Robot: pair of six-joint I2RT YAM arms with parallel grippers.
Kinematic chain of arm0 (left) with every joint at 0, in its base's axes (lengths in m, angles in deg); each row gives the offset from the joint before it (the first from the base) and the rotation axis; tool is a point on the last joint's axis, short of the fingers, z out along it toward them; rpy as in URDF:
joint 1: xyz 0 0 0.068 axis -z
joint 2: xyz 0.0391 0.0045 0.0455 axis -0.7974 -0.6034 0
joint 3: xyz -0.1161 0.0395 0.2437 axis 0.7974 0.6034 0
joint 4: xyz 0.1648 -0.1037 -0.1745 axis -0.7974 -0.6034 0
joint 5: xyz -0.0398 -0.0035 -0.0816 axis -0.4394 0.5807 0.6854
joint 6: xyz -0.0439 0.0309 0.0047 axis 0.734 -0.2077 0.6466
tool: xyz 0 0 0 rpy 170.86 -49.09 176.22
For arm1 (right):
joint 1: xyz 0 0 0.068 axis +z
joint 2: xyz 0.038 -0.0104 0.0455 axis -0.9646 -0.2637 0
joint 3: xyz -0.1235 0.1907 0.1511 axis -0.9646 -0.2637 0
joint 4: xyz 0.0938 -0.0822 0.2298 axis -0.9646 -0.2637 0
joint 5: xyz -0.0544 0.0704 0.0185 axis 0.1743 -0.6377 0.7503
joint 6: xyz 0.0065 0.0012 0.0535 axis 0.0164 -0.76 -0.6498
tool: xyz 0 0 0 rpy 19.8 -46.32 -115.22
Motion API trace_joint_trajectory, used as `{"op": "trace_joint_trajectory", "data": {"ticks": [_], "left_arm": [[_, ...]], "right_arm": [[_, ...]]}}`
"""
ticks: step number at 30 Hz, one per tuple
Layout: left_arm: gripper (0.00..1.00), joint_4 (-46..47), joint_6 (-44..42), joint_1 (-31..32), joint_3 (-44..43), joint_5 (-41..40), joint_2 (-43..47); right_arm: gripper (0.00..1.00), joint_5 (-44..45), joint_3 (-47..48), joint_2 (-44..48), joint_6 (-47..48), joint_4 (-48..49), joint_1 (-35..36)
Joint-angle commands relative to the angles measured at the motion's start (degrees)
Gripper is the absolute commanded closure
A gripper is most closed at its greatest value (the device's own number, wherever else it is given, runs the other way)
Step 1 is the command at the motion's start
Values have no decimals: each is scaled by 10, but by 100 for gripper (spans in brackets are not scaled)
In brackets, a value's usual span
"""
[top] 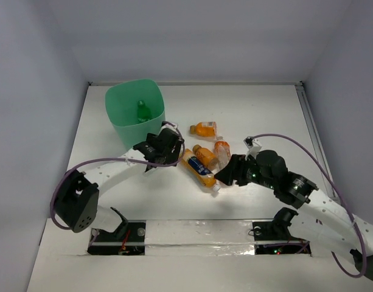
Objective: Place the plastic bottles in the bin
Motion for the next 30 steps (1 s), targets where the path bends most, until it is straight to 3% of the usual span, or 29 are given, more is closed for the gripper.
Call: {"op": "trace_joint_trajectory", "data": {"ticks": [1, 9, 18, 22, 30], "left_arm": [[22, 41, -38, 2, -22, -13, -16], [20, 45, -47, 2, -41, 28, -90], [32, 12, 27, -3, -22, 97, -105], [42, -9, 58, -3, 5, 110, -44], [48, -68, 108, -3, -16, 156, 152]], "right_arm": [[24, -38, -6, -16, 18, 39, 5], [17, -31, 38, -109, 65, 51, 5], [18, -5, 136, -254, 134, 31, 5], [18, 6, 182, -329, 153, 21, 5], [30, 23, 271, -459, 184, -18, 10]]}}
